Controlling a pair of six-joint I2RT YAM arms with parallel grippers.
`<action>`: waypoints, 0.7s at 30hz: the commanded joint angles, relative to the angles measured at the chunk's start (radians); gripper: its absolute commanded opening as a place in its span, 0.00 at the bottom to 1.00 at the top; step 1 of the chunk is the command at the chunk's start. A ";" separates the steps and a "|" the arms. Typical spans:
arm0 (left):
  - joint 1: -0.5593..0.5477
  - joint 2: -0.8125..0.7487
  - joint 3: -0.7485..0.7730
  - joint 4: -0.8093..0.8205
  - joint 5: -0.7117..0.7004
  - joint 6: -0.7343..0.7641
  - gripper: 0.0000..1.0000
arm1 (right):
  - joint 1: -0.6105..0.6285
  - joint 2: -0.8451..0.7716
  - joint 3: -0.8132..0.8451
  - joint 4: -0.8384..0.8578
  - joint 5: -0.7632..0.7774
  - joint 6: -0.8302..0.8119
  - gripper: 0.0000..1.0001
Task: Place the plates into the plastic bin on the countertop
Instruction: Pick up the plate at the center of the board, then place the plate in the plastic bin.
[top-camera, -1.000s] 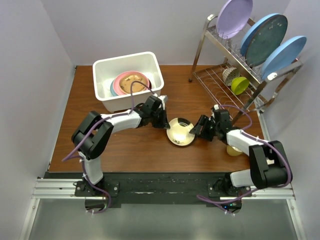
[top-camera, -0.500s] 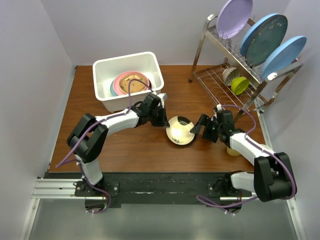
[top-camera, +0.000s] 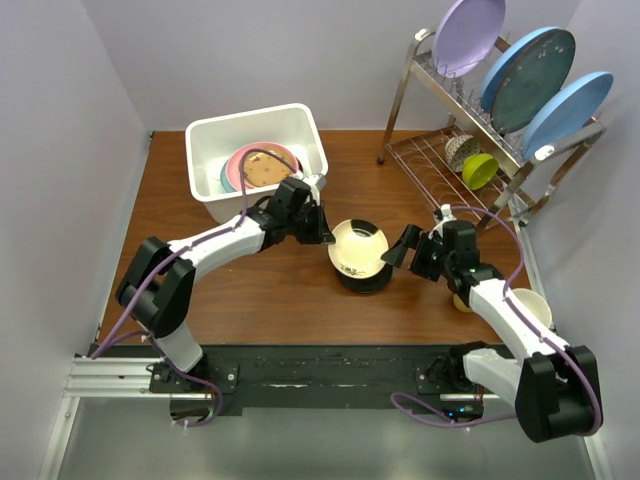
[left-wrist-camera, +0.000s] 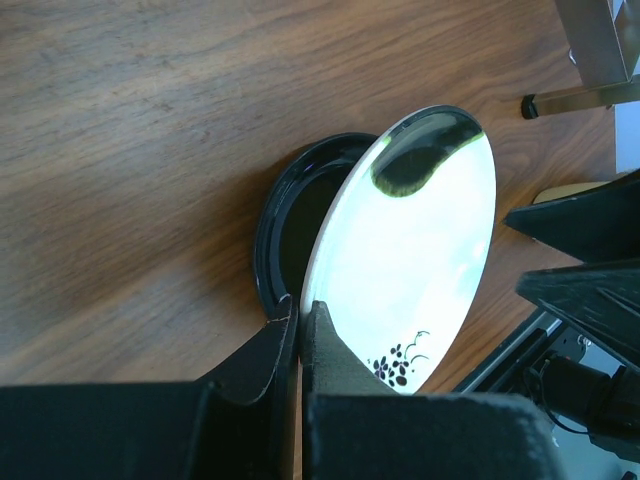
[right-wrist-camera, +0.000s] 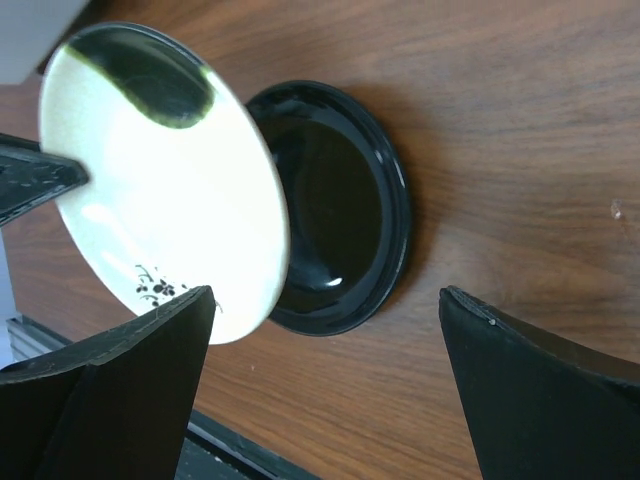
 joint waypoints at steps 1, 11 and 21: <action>0.017 -0.065 0.040 -0.002 0.008 0.006 0.00 | 0.000 -0.065 0.014 -0.006 -0.039 -0.032 0.99; 0.038 -0.115 0.122 -0.078 -0.007 0.023 0.00 | 0.002 -0.156 -0.007 -0.003 -0.061 -0.046 0.99; 0.063 -0.148 0.253 -0.187 -0.021 0.040 0.00 | 0.000 -0.191 -0.021 -0.018 -0.064 -0.051 0.99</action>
